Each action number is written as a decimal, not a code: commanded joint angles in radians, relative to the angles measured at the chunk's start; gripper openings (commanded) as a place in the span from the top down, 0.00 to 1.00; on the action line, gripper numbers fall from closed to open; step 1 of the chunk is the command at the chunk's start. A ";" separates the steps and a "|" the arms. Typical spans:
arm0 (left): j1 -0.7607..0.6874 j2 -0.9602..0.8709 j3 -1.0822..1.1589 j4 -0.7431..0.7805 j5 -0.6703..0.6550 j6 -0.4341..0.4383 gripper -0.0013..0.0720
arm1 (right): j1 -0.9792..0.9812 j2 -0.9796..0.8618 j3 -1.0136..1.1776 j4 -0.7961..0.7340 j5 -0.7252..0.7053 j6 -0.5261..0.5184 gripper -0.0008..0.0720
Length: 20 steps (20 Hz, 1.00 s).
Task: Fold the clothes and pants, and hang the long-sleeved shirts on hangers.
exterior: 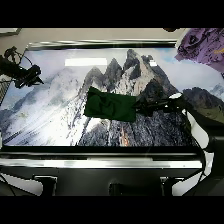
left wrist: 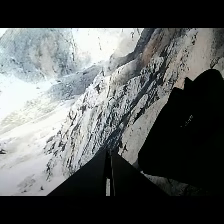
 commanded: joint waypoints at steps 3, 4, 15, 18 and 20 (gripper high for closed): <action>0.001 -0.003 0.000 0.000 0.001 0.000 0.96 | 0.021 -0.015 -0.004 0.051 -0.045 -0.010 0.86; 0.001 -0.003 0.000 0.000 0.001 0.000 0.96 | 0.021 -0.013 -0.004 0.053 -0.041 -0.015 0.95; 0.001 -0.003 0.000 0.000 0.000 0.000 0.96 | -0.201 0.048 0.619 -0.304 0.079 0.378 0.96; 0.001 -0.003 0.000 0.000 0.000 -0.001 0.96 | -0.289 0.049 0.795 -0.447 0.121 0.499 0.96; 0.001 -0.003 0.000 0.000 -0.001 -0.003 0.96 | -0.355 0.058 0.854 -0.477 0.122 0.560 0.96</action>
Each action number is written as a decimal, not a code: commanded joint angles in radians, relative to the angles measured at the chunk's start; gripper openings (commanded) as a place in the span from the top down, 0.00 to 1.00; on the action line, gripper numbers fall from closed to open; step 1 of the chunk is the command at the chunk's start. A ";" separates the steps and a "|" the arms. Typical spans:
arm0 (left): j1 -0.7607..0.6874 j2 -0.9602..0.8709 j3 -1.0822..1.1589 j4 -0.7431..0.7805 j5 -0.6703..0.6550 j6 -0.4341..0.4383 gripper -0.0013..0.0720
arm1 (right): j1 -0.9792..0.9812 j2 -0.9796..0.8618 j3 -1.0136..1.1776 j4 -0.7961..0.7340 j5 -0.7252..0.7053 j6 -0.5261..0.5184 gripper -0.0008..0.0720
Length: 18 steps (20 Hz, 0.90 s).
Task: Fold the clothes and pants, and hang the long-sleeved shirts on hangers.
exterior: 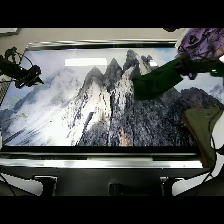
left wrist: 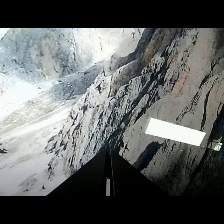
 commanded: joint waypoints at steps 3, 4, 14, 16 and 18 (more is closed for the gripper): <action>0.000 0.000 0.000 0.000 -0.012 -0.003 0.96 | -0.177 0.041 0.123 -0.140 0.001 0.201 0.96; 0.000 0.000 0.000 0.000 -0.019 -0.003 0.96 | -0.205 0.053 0.123 -0.164 -0.010 0.229 0.96; 0.000 0.000 0.000 0.000 -0.053 -0.003 0.96 | -0.309 0.135 0.121 -0.481 0.083 0.460 0.96; 0.000 0.000 0.000 0.000 -0.061 -0.003 0.96 | -0.309 0.153 0.114 -0.552 0.145 0.476 0.96; 0.000 0.000 0.000 0.000 -0.075 -0.003 0.96 | -0.309 0.176 0.085 -0.587 0.203 0.478 0.96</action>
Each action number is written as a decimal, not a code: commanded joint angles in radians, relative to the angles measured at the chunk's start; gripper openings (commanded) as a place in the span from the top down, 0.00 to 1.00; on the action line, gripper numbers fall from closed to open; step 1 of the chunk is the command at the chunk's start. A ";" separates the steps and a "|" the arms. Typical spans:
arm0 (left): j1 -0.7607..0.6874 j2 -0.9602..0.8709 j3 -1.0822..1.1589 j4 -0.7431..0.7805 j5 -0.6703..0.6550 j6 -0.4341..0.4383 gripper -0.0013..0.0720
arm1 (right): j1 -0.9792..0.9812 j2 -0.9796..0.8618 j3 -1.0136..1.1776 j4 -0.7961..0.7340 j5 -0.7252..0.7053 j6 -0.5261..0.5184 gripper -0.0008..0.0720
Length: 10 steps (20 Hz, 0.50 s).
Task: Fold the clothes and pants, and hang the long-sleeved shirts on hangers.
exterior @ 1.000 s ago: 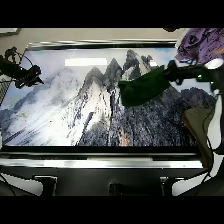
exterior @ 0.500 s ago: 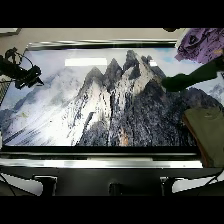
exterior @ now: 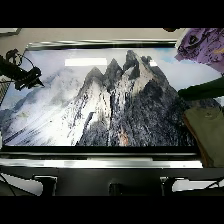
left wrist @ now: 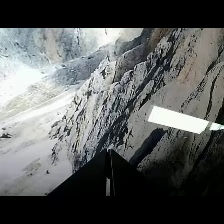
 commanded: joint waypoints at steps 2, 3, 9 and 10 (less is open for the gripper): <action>0.000 0.000 0.000 0.000 -0.032 0.000 0.96 | -0.003 0.039 -0.047 -0.138 0.165 0.032 0.96; 0.000 0.000 0.000 0.000 -0.039 0.000 0.96 | -0.003 0.040 -0.047 -0.164 0.203 0.024 0.96; 0.000 0.006 0.000 0.000 -0.054 0.000 0.96 | -0.003 0.070 -0.065 -0.319 0.346 -0.079 0.96; 0.000 0.006 0.000 0.000 -0.054 0.000 0.96 | -0.003 0.084 -0.085 -0.338 0.349 -0.091 0.96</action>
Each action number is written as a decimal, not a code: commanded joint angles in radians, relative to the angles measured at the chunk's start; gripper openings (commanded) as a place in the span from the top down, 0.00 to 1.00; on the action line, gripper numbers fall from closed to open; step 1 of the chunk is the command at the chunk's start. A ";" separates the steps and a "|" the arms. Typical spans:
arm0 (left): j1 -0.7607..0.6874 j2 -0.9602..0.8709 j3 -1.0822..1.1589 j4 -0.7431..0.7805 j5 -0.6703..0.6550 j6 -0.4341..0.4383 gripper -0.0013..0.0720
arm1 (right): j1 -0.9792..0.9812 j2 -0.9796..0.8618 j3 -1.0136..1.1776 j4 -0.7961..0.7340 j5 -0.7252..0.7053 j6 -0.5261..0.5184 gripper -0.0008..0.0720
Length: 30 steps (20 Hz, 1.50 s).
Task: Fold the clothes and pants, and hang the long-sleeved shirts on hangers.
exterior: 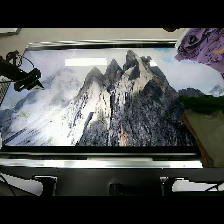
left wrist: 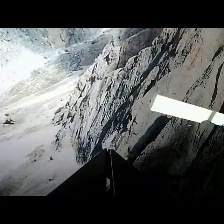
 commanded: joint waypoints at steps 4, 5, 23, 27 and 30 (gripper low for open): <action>0.001 0.002 0.000 0.000 -0.006 0.000 0.96 | -0.001 0.118 -0.222 -0.177 0.037 -0.080 0.96; 0.001 0.002 0.000 0.000 -0.006 0.000 0.96 | -0.001 0.147 -0.286 -0.206 0.024 -0.081 0.95; -0.014 0.002 0.000 0.000 -0.006 0.001 0.96 | -0.001 0.347 -1.063 -0.529 -0.179 -0.026 0.95; -0.014 0.002 0.000 0.000 -0.006 0.001 0.96 | -0.001 0.347 -1.079 -0.573 -0.202 -0.023 0.95; -0.014 0.002 0.000 0.000 -0.006 0.001 0.96 | -0.001 0.347 -1.079 -0.583 -0.214 -0.037 0.95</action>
